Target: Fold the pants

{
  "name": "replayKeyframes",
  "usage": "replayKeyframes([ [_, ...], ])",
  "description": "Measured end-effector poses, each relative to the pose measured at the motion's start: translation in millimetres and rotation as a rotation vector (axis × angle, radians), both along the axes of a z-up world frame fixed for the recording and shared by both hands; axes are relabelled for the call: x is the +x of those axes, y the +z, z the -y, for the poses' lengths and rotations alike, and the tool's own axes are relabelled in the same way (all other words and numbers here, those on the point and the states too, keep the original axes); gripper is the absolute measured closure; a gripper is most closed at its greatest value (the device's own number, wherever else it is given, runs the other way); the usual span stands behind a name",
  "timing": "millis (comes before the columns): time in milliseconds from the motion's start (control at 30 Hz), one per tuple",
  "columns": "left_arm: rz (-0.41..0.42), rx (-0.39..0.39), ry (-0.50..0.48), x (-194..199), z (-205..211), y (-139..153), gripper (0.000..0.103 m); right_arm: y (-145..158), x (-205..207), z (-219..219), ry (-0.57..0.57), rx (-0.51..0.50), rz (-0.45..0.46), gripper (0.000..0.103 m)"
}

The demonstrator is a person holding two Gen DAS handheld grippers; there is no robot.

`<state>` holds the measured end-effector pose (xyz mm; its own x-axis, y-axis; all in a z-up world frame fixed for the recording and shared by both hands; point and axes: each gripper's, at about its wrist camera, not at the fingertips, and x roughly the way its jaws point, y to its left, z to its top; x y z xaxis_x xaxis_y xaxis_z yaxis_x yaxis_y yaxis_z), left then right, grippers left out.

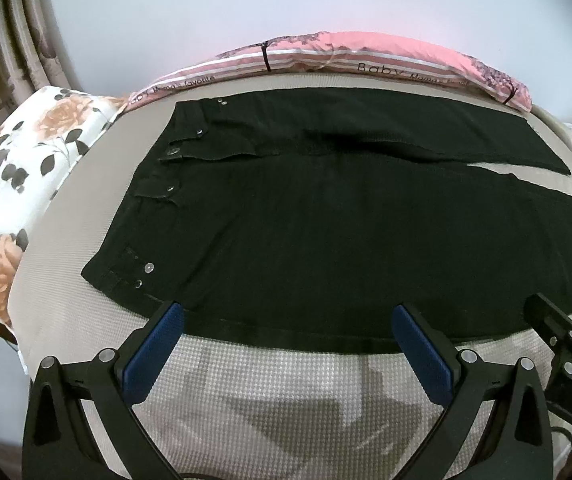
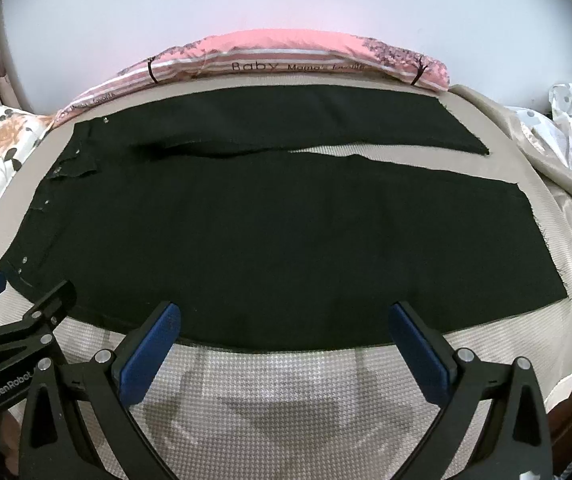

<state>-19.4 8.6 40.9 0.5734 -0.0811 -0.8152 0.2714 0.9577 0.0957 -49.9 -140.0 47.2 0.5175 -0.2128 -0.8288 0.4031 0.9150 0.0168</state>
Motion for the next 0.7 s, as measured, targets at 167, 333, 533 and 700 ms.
replayKeyframes([
  [167,0.007,-0.006,0.017,0.2,-4.6,3.4,0.000,6.9,-0.4,0.0,0.014,-0.027,0.011,0.000],
  [333,0.018,-0.011,0.038,2.6,-11.1,10.2,0.000,19.1,-1.8,22.8,-0.012,-0.030,0.033,0.000],
  [533,0.030,-0.019,0.047,8.2,-12.8,15.6,0.000,23.0,-5.1,38.8,-0.029,-0.015,0.046,0.000],
  [700,0.035,-0.024,0.044,14.7,-12.6,14.9,0.000,23.3,-2.0,32.7,-0.023,-0.035,0.066,0.000],
])
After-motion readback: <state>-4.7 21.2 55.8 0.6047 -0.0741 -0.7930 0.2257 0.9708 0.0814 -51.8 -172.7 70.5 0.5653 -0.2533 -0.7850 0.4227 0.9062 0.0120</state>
